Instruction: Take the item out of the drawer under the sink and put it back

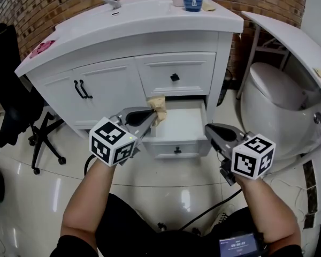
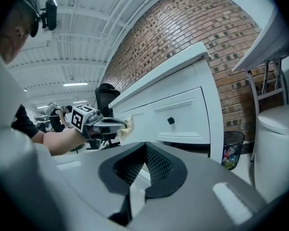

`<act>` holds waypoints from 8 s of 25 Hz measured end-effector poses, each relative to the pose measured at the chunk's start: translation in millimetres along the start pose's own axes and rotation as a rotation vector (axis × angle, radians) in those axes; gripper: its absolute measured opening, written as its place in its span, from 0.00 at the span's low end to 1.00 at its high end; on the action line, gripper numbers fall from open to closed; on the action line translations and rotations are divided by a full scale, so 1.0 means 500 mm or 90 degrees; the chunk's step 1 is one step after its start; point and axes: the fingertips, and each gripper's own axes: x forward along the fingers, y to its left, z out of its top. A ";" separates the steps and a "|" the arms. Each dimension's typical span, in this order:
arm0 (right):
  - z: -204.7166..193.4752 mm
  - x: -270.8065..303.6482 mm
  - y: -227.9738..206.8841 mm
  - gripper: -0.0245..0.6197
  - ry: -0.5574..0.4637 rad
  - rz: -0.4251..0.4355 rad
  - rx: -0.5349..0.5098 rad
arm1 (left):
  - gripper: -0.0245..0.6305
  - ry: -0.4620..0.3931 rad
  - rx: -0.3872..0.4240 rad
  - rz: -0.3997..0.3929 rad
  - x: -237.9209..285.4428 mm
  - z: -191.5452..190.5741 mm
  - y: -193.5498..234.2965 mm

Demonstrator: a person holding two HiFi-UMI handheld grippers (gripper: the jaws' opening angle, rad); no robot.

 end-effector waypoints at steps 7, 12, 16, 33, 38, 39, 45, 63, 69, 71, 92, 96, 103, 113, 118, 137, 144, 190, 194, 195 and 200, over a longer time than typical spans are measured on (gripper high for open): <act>0.005 0.006 0.022 0.04 0.001 0.002 -0.013 | 0.05 -0.074 -0.094 0.022 -0.057 -0.034 0.004; 0.005 0.012 0.016 0.04 -0.001 -0.003 0.000 | 0.05 -0.095 -0.146 0.015 -0.055 -0.055 0.015; -0.001 0.015 0.013 0.04 0.006 -0.006 -0.001 | 0.05 -0.105 -0.144 0.023 -0.067 -0.054 0.007; -0.011 0.015 0.004 0.04 0.015 -0.009 0.006 | 0.05 -0.101 -0.127 0.037 -0.071 -0.067 -0.002; -0.010 0.013 0.004 0.04 0.012 -0.012 0.004 | 0.05 -0.094 -0.115 0.038 -0.069 -0.069 -0.003; -0.011 0.013 0.004 0.04 0.013 -0.013 0.004 | 0.05 -0.091 -0.111 0.040 -0.068 -0.070 -0.003; -0.008 0.013 0.006 0.04 0.010 -0.010 0.003 | 0.05 -0.056 -0.057 0.058 -0.056 -0.078 0.002; 0.004 -0.001 -0.012 0.04 -0.007 -0.010 0.014 | 0.05 0.104 0.153 0.095 0.029 -0.106 0.045; 0.009 -0.004 -0.026 0.04 -0.015 -0.007 0.025 | 0.05 0.194 0.216 0.056 0.101 -0.127 0.063; 0.011 -0.004 -0.030 0.04 -0.019 -0.007 0.031 | 0.05 0.217 0.237 0.038 0.135 -0.133 0.062; -0.037 -0.006 -0.099 0.04 0.016 -0.033 0.068 | 0.07 0.437 0.293 -0.146 0.403 -0.369 0.046; -0.039 -0.001 -0.110 0.04 0.017 -0.037 0.078 | 0.07 0.462 0.292 -0.165 0.416 -0.390 0.047; -0.056 0.009 -0.112 0.04 0.034 -0.032 0.082 | 0.18 0.464 0.278 -0.176 0.425 -0.402 0.048; -0.047 0.016 -0.098 0.04 0.029 -0.026 0.075 | 0.05 0.371 0.273 -0.109 0.393 -0.310 0.077; -0.041 0.016 -0.085 0.04 0.028 -0.021 0.066 | 0.05 0.283 0.233 -0.075 0.333 -0.223 0.076; -0.022 0.004 -0.028 0.04 0.017 -0.016 0.024 | 0.05 -0.069 -0.094 0.044 -0.011 -0.047 0.005; -0.040 0.005 -0.021 0.04 0.033 -0.034 0.002 | 0.05 -0.102 -0.139 0.045 -0.013 -0.078 -0.006; -0.044 -0.162 0.129 0.04 0.013 -0.034 -0.044 | 0.05 -0.087 -0.143 0.010 -0.170 -0.036 -0.200; -0.039 -0.163 0.124 0.04 0.013 -0.046 -0.036 | 0.05 -0.090 -0.138 0.015 -0.172 -0.037 -0.193; -0.039 -0.161 0.124 0.04 0.013 -0.048 -0.038 | 0.05 -0.089 -0.135 0.019 -0.173 -0.039 -0.190; -0.041 -0.152 0.123 0.04 0.016 -0.055 -0.034 | 0.05 -0.079 -0.136 0.029 -0.176 -0.049 -0.176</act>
